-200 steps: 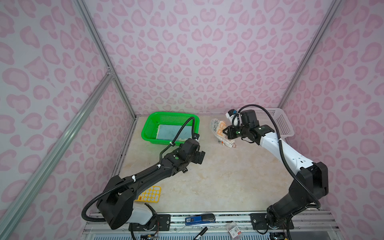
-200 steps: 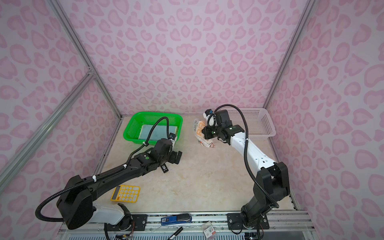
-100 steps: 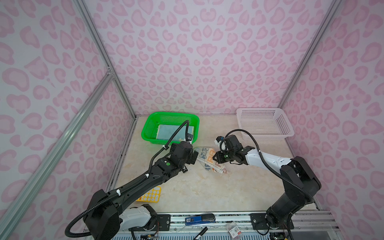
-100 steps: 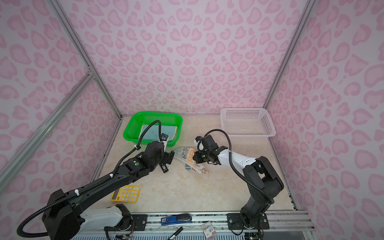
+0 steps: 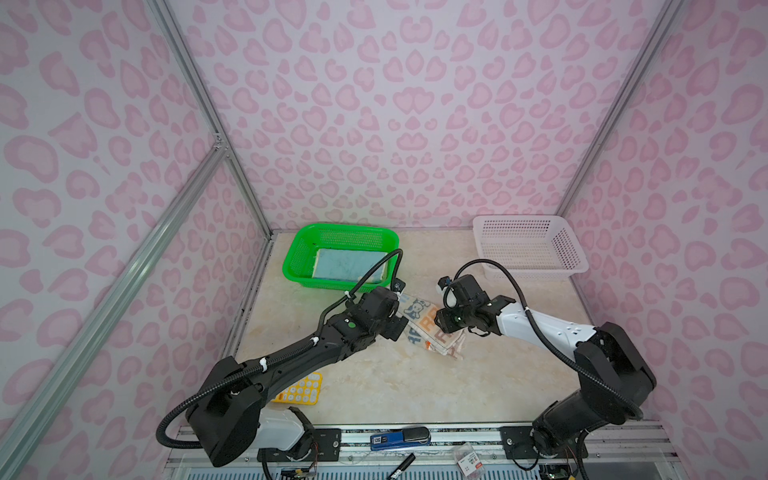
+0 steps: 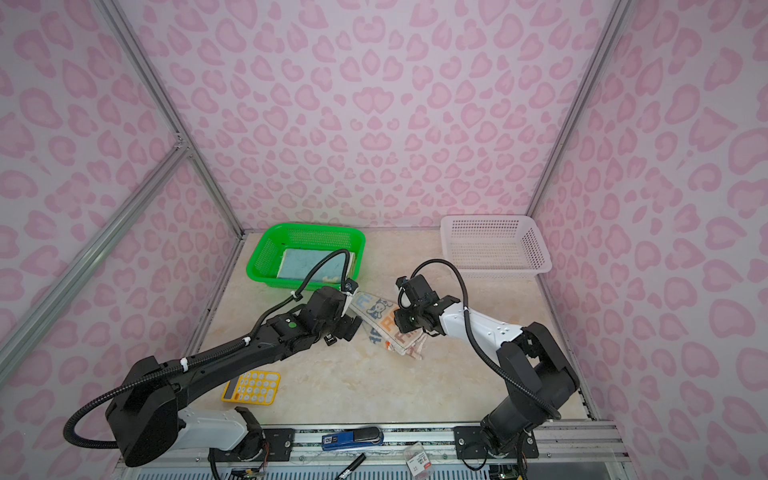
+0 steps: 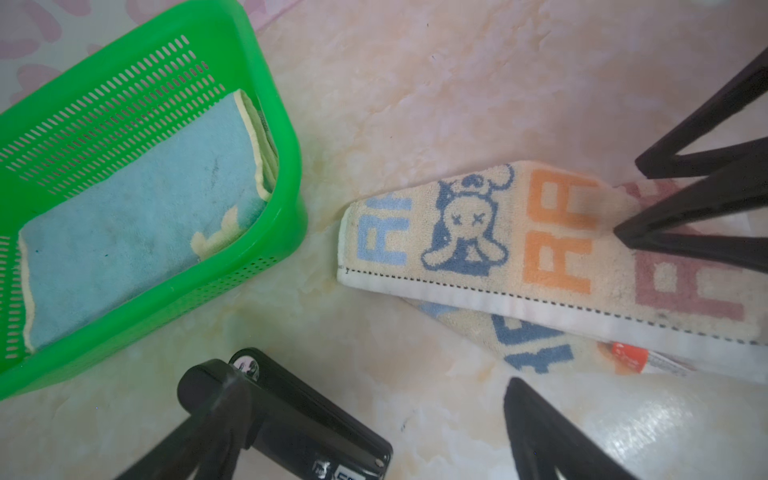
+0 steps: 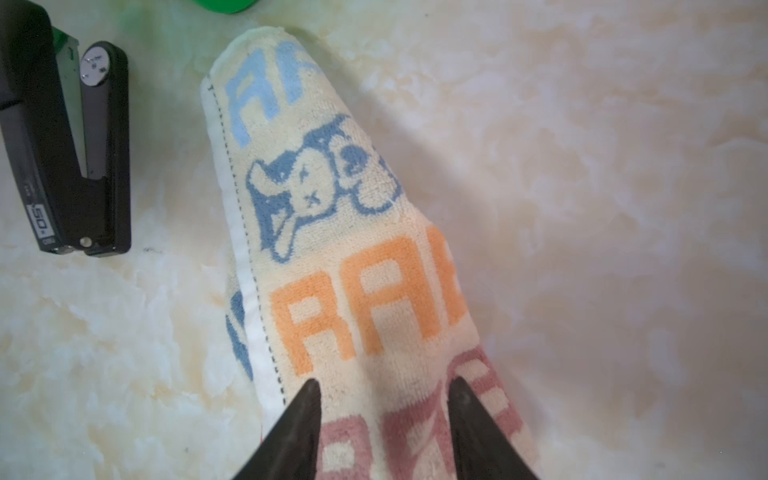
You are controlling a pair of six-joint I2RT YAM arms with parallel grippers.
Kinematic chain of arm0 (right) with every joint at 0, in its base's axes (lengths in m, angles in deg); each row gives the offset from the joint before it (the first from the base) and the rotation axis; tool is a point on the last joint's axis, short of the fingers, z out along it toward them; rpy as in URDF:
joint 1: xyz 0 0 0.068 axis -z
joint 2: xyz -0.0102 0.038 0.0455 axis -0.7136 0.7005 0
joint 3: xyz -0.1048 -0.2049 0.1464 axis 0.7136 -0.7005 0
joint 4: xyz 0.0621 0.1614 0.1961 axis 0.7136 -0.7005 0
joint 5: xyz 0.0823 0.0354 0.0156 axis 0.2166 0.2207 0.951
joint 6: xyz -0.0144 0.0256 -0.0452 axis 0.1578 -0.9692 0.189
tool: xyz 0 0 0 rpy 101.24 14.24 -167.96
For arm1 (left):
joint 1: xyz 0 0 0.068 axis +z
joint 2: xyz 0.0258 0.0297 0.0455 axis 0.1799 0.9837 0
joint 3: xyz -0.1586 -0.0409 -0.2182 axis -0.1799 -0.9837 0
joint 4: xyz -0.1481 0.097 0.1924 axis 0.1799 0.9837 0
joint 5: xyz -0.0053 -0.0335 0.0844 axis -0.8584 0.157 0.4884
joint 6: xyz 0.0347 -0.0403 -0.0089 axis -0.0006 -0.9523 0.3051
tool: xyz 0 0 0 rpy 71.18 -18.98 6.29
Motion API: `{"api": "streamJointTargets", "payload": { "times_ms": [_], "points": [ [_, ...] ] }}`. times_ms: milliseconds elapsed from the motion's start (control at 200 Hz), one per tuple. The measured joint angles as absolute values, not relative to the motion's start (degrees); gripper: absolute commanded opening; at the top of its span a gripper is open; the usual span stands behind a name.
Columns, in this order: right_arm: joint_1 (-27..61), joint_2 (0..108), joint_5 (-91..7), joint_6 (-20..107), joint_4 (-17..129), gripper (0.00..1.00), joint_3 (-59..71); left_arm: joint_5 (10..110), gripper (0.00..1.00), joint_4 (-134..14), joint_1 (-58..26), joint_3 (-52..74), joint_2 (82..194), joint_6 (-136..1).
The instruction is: Fold and stack the towels
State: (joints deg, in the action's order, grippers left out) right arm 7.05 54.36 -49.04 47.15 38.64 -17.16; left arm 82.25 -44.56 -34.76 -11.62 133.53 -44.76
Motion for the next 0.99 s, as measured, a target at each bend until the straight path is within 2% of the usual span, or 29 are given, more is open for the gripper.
{"api": "streamJointTargets", "payload": {
  "times_ms": [325,855,995],
  "points": [
    [0.5,51.1,-55.1,56.8,31.1,0.41,-14.3,83.7,0.97,-48.5,-34.0,-14.2,131.4,-45.3],
    [-2.7,54.9,-53.4,51.3,33.4,0.38,-22.3,83.1,0.97,-49.3,-31.8,-16.5,129.1,-46.6],
    [-2.7,56.3,-54.4,51.1,33.7,0.31,-22.0,82.9,0.97,-49.3,-31.8,-16.5,129.1,-46.8]
  ]
}}
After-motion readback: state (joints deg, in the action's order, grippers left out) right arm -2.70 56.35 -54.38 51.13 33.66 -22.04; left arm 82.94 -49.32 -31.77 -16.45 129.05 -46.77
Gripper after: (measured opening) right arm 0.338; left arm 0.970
